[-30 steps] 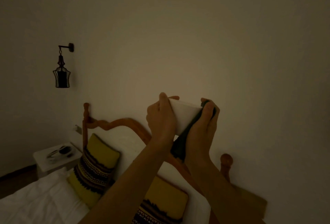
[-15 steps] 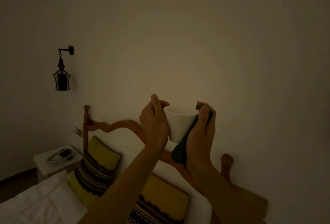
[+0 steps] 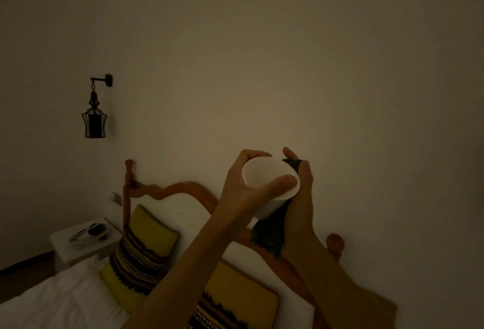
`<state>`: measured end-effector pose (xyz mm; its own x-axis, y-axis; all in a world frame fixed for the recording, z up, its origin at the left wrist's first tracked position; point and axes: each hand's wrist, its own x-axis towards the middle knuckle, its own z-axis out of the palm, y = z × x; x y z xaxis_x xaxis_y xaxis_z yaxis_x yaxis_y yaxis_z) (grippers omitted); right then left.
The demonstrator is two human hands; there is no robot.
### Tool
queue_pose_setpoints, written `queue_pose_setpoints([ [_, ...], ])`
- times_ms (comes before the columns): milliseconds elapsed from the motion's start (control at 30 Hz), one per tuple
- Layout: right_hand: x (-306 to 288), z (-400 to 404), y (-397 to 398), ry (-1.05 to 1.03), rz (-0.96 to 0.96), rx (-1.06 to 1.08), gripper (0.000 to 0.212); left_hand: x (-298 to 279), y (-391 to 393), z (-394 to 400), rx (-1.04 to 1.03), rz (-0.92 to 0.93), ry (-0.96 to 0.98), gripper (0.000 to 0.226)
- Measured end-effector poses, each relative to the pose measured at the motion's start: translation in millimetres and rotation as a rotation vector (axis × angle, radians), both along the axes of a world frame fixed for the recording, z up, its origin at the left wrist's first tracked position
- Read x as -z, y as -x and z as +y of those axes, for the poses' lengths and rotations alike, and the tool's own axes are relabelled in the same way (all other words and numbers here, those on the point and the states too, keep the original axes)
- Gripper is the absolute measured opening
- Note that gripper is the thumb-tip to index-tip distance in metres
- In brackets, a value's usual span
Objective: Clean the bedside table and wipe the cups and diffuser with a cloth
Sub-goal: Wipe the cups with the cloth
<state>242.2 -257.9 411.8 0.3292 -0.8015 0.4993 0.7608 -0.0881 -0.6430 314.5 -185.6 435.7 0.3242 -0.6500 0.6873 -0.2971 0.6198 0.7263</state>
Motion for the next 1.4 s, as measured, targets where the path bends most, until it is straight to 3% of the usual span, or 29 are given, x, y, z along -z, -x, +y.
queue_pose_setpoints([
  [67, -1.6, -1.0, 2.4, 0.000, 0.047, -0.026, 0.039, 1.9, -9.5, -0.5, 0.042, -0.025, -0.029, 0.069],
  [200, -4.4, -4.0, 5.7, -0.196, 0.101, -0.196, 0.041, 9.2, -18.9, -2.8, 0.066, -0.013, -0.051, 0.069],
  [300, -0.2, -5.6, 1.6, -0.302, 0.230, -0.210, 0.047, 15.6, -14.2, -8.7, 0.035, 0.180, -0.009, 0.070],
  [400, 12.1, -0.1, -11.9, -0.466, 0.226, -0.269, 0.050, 10.0, -12.3, -12.3, 0.066, 0.509, 0.017, 0.080],
  [533, 33.9, 2.2, -12.6, -0.284, 0.438, 0.034, 0.041, -9.5, -30.9, -13.5, 0.128, 0.743, 0.062, 0.068],
  [700, 42.5, 19.6, -17.0, 0.196, 0.661, 0.313, 0.022, -5.6, -39.7, -15.9, 0.135, 0.761, 0.008, 0.058],
  [767, 42.4, 26.8, -17.2, 0.258, 0.665, 0.448, 0.023, -0.7, -45.0, -15.8, 0.137, 0.770, -0.032, 0.056],
  [933, 39.4, 26.1, -17.4, 0.215, 0.702, 0.460, 0.024, 12.3, -53.6, -13.4, 0.174, 0.755, -0.081, 0.056],
  [1000, 40.5, 28.5, -22.6, 0.278, 0.808, 0.419, 0.025, 16.8, -58.7, -12.8, 0.133, 0.739, -0.079, 0.046],
  [1100, 46.2, 32.3, -23.6, 0.340, 0.781, 0.371, 0.022, 26.1, -69.0, -11.9, 0.087, 0.752, -0.084, 0.031],
  [1233, 58.3, 20.5, -27.7, 0.167, 0.707, 0.273, 0.023, 42.8, -78.5, -9.6, 0.048, 0.631, -0.106, 0.031],
  [1400, 122.7, 17.2, -53.1, 0.131, 0.886, 0.127, 0.030, 106.6, -101.3, 9.7, -0.084, 0.500, -0.243, 0.043],
])
